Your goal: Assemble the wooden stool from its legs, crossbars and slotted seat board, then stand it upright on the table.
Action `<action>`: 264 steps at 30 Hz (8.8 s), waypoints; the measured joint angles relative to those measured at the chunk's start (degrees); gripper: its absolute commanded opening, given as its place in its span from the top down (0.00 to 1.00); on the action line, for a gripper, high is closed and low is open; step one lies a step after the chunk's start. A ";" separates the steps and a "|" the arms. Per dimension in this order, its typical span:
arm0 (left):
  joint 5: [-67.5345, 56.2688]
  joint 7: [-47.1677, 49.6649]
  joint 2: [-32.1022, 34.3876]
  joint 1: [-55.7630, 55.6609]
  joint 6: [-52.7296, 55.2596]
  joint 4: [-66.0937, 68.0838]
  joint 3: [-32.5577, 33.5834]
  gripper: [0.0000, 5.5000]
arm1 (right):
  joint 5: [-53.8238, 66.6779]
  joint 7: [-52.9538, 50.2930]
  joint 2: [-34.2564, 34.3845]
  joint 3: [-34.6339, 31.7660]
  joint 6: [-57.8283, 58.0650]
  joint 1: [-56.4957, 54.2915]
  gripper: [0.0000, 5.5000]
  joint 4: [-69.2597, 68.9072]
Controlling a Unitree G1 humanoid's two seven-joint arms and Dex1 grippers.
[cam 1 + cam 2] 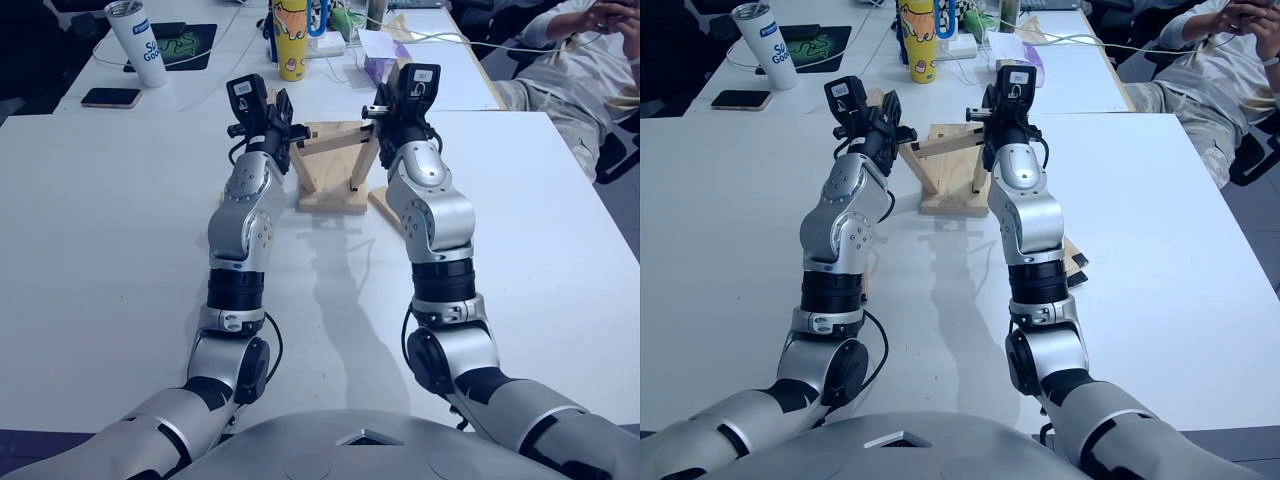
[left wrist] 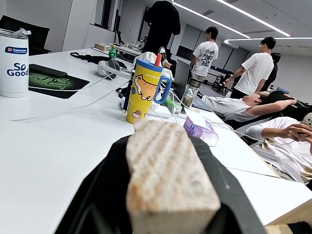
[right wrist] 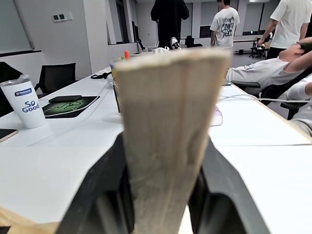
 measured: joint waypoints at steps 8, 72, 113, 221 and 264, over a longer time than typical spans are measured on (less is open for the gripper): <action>0.16 0.10 0.01 0.00 0.52 -0.43 0.70 0.80 | -0.30 2.21 -3.53 3.34 -3.10 0.19 0.80 0.98; 7.57 -4.25 0.19 -0.58 0.67 -0.24 -9.52 0.80 | 0.83 0.14 -2.71 -6.31 -21.09 8.63 0.41 -2.42; 9.79 -6.32 1.34 -2.80 -13.49 -7.52 -4.59 0.58 | 16.34 8.59 -16.20 -19.54 -9.75 -22.94 0.99 -3.27; 9.81 -5.84 1.46 -0.48 -12.28 -7.36 -3.42 0.58 | -2.42 48.35 -28.13 1.97 -33.94 3.14 1.00 31.73; -9.47 -45.05 28.40 9.40 7.04 -28.01 -8.35 0.58 | -20.06 28.53 -23.85 9.55 -30.82 -9.95 1.00 59.05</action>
